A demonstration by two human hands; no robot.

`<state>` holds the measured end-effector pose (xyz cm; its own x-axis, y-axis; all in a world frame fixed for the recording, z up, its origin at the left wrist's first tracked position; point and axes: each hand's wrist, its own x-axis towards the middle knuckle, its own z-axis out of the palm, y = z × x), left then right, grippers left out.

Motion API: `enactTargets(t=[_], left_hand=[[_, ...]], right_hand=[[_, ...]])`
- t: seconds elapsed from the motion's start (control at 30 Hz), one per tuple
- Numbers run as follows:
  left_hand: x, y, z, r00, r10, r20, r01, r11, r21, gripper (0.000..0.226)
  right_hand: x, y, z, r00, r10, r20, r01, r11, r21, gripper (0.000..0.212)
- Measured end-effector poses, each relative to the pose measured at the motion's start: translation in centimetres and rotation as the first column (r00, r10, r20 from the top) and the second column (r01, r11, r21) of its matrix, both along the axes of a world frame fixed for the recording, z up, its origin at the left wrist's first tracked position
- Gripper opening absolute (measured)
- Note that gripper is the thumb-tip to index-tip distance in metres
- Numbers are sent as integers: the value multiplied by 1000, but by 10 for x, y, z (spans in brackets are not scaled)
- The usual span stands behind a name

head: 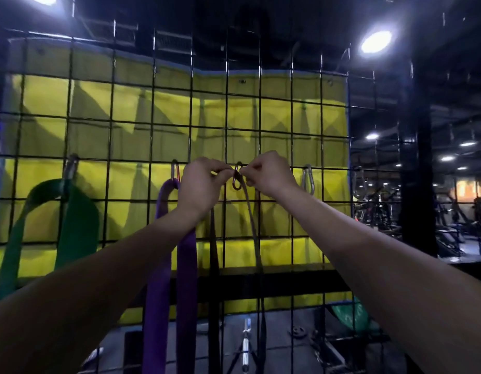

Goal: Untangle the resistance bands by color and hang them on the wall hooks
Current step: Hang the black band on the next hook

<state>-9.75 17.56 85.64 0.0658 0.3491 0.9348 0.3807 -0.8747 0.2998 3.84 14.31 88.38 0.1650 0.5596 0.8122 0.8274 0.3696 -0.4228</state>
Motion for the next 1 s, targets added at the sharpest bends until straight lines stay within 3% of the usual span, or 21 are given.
enactTargets(t=[0.27, 0.43, 0.67, 0.83, 0.93, 1.0], left_hand=[[-4, 1, 2, 999, -49, -6, 49, 999, -22, 18], [-5, 2, 3, 998, -59, 1, 59, 997, -50, 17], [-12, 4, 4, 989, -140, 45, 144, 985, -93, 16], [-11, 1, 6, 980, -200, 25, 201, 976, -89, 17], [-10, 0, 7, 972, -229, 45, 232, 966, -112, 19], [-11, -1, 7, 967, -249, 55, 254, 958, -132, 19]], right_hand=[[-13, 17, 10, 968, -150, -202, 139, 988, -69, 38], [-20, 19, 9, 957, -144, -252, 118, 987, -112, 27], [-19, 13, 8, 968, -23, -251, -11, 991, -136, 15], [-17, -1, 11, 902, 127, -412, -214, 962, -172, 4], [-19, -11, 10, 787, 225, -575, -366, 920, -141, 33], [-19, -14, 10, 755, 237, -611, -402, 904, -147, 40]])
